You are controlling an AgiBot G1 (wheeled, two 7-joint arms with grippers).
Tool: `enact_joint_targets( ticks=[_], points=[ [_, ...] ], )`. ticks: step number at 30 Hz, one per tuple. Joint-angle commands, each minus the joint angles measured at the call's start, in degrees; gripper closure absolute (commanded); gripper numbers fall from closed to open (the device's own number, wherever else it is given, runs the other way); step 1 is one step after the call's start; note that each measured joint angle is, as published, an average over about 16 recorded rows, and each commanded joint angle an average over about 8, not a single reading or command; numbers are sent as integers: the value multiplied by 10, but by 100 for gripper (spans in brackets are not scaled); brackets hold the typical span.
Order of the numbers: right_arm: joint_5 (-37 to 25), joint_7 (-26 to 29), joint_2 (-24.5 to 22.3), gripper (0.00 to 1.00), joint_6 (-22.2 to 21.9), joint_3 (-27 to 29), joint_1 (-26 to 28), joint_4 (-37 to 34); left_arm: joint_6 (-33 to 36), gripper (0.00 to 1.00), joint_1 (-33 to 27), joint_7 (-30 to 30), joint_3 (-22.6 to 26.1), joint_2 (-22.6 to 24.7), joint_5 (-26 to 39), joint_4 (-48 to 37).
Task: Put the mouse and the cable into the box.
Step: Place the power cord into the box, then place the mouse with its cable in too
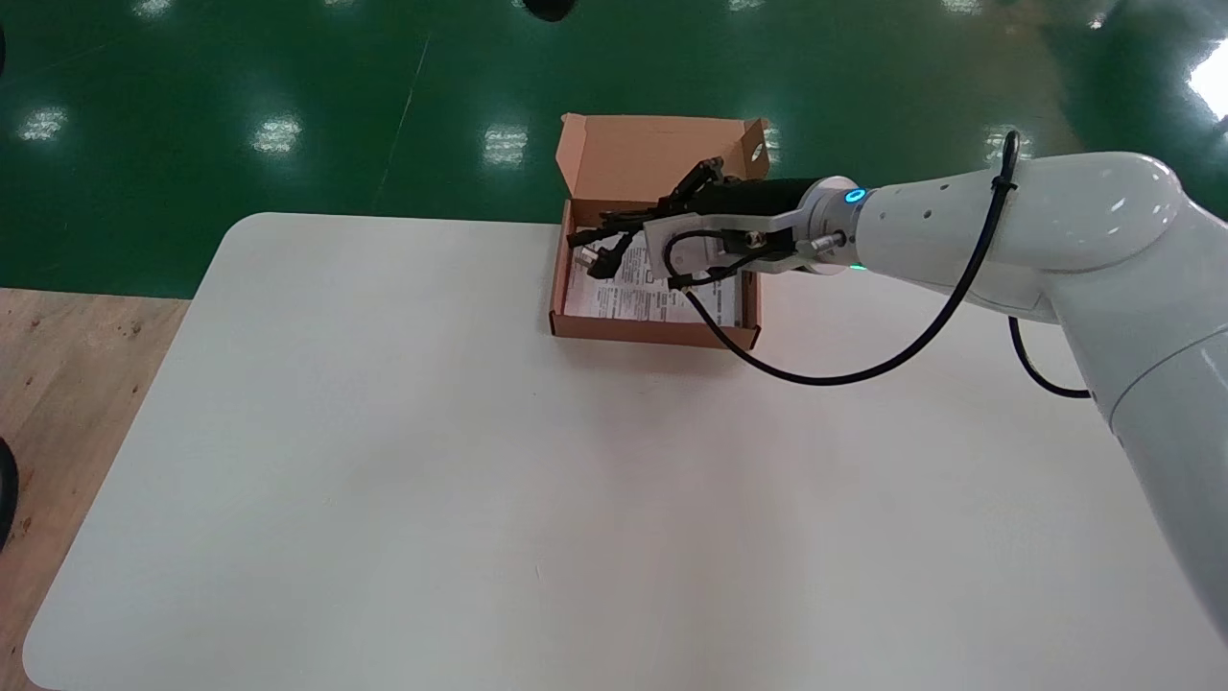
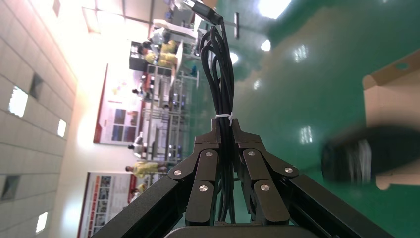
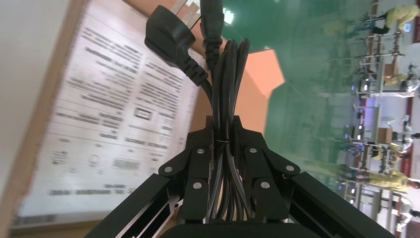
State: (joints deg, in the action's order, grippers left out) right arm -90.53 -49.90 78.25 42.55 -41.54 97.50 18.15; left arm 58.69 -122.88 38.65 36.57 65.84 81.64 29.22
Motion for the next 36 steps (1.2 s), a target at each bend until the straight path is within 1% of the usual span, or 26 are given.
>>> enact_joint_targets(
  ticks=[1,4,5,6,12,13,14,23,29,32,36],
  points=[
    [4,4,1,100,-7,-10,-8,6,2,100,-3,-6,5,3,7,0],
    [13,13,1,100,-10,-29,-15,11,2,100,-7,-14,11,6,16,0],
    [16,16,1,96,-10,-35,-17,13,1,100,-8,-16,13,6,18,0],
    [19,20,1,85,-10,-41,-18,15,1,100,-9,-18,15,7,21,0],
    [38,39,1,10,-15,-76,-19,22,2,100,-14,-23,22,12,32,-4],
    [41,41,1,2,-16,-81,-19,22,3,100,-15,-24,23,12,33,-5],
    [44,43,1,0,-17,-86,-18,23,4,100,-17,-24,24,13,34,-6],
    [73,51,0,0,-29,-123,-14,25,15,100,-23,-37,34,22,46,-25],
    [99,45,-8,0,-34,-129,6,11,21,100,0,-45,35,40,37,-46],
    [120,38,-25,0,-24,-118,30,-11,26,100,22,-41,32,53,26,-61],
    [148,17,-76,0,19,-98,67,-38,27,100,60,-27,24,74,5,-89]
  ],
)
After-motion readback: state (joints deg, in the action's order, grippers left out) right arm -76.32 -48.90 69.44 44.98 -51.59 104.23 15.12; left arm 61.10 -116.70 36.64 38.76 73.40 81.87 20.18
